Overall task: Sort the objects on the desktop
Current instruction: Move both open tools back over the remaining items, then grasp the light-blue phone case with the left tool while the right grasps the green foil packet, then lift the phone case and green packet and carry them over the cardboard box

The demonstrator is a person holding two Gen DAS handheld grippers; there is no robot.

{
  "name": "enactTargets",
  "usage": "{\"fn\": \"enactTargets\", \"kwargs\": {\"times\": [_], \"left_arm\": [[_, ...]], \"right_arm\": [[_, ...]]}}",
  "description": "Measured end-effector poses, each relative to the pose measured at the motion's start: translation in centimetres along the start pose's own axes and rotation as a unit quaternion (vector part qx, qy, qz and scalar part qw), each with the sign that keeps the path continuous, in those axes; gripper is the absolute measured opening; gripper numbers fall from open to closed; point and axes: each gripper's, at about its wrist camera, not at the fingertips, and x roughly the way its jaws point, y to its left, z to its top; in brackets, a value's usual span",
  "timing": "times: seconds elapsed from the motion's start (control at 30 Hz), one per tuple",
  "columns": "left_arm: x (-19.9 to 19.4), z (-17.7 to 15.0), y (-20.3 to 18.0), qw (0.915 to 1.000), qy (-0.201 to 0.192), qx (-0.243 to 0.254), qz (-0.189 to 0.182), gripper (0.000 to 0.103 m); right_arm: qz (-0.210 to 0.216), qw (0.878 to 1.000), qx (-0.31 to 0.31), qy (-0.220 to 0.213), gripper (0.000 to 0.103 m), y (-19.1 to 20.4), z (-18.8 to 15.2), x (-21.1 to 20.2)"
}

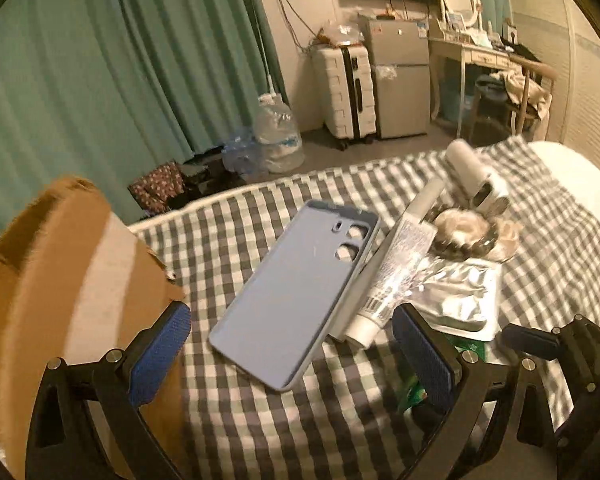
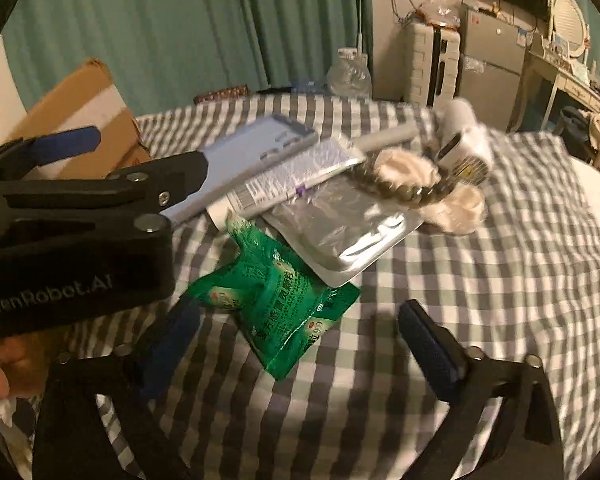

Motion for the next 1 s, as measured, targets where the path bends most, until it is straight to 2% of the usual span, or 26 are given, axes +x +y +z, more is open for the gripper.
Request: {"fn": "enactTargets", "kwargs": {"times": [0.07, 0.17, 0.2, 0.23, 0.27, 0.33, 0.37, 0.43, 0.47, 0.5, 0.53, 0.6, 0.63, 0.73, 0.77, 0.8, 0.87, 1.0], "left_arm": [[1.3, -0.2, 0.4, 0.9999, 0.013, -0.005, -0.010, 0.103], [2.8, -0.6, 0.5, 0.9994, 0.025, -0.009, -0.022, 0.101], [3.2, -0.8, 0.6, 0.9991, 0.031, -0.011, -0.026, 0.101], [3.6, -1.0, 0.7, 0.9983, 0.038, -0.018, -0.041, 0.101], [3.7, -1.2, 0.8, 0.9975, 0.043, -0.025, -0.051, 0.098], [4.0, -1.5, 0.8, 0.9950, 0.058, -0.036, -0.073, 0.089], [4.2, -1.6, 0.8, 0.9943, 0.064, -0.039, -0.076, 0.081], [4.2, -1.9, 0.4, 0.9952, 0.066, -0.033, -0.065, 0.077], [4.0, -2.0, 0.4, 0.9953, 0.063, -0.032, -0.066, 0.072], [3.8, -2.1, 0.4, 0.9951, 0.062, -0.032, -0.071, 0.064], [3.5, -2.1, 0.5, 0.9946, 0.062, -0.032, -0.077, 0.060], [3.0, -2.3, 0.5, 0.9944, 0.063, -0.025, -0.081, 0.043], [3.0, -2.3, 0.5, 0.9944, 0.064, -0.022, -0.081, 0.040], [2.6, -2.7, 0.3, 0.9940, 0.068, -0.026, -0.081, 0.024], [2.5, -2.7, 0.5, 0.9938, 0.069, -0.034, -0.080, 0.010], [2.3, -2.9, 1.1, 0.9925, 0.072, -0.054, -0.083, 0.005], [2.1, -3.1, 1.7, 0.9895, 0.080, -0.077, -0.093, 0.004], [0.2, -3.4, 1.1, 0.9908, 0.066, -0.070, -0.095, 0.003]], "right_arm": [[-0.005, 1.000, 0.003, 0.013, 0.089, -0.3, -0.2, 1.1], [-0.015, 1.000, -0.008, 0.008, 0.085, -0.2, -0.3, 1.3], [-0.022, 1.000, -0.014, 0.006, 0.076, -0.1, -0.3, 1.3], [-0.027, 1.000, -0.016, 0.004, 0.063, -0.2, -0.3, 1.2], [-0.034, 0.999, -0.014, 0.002, 0.058, -0.5, -0.4, 1.2], [-0.018, 1.000, -0.001, 0.001, 0.054, -1.4, -0.5, 0.9], [-0.011, 1.000, 0.003, 0.001, 0.053, -1.8, -0.5, 0.7], [0.002, 1.000, 0.009, 0.003, 0.052, -2.5, -0.5, 0.5], [0.008, 1.000, 0.013, 0.005, 0.051, -2.7, -0.5, 0.5], [0.011, 1.000, 0.013, 0.008, 0.051, -2.8, -0.6, 0.4], [0.011, 1.000, 0.011, 0.009, 0.051, -2.7, -0.7, 0.3], [0.010, 1.000, 0.010, 0.009, 0.050, -2.7, -0.8, -0.1], [0.011, 1.000, 0.014, 0.009, 0.050, -2.8, -0.9, -0.3], [0.014, 0.999, 0.035, 0.012, 0.050, -3.9, -0.8, -0.7], [0.014, 0.999, 0.040, 0.013, 0.050, -3.9, -0.8, -0.8], [0.015, 0.999, 0.044, 0.014, 0.049, -4.0, -0.9, -1.0], [0.014, 0.999, 0.049, 0.016, 0.049, -4.3, -1.1, -1.6], [0.011, 0.998, 0.063, 0.014, 0.049, -4.9, -1.6, -2.9]]}}
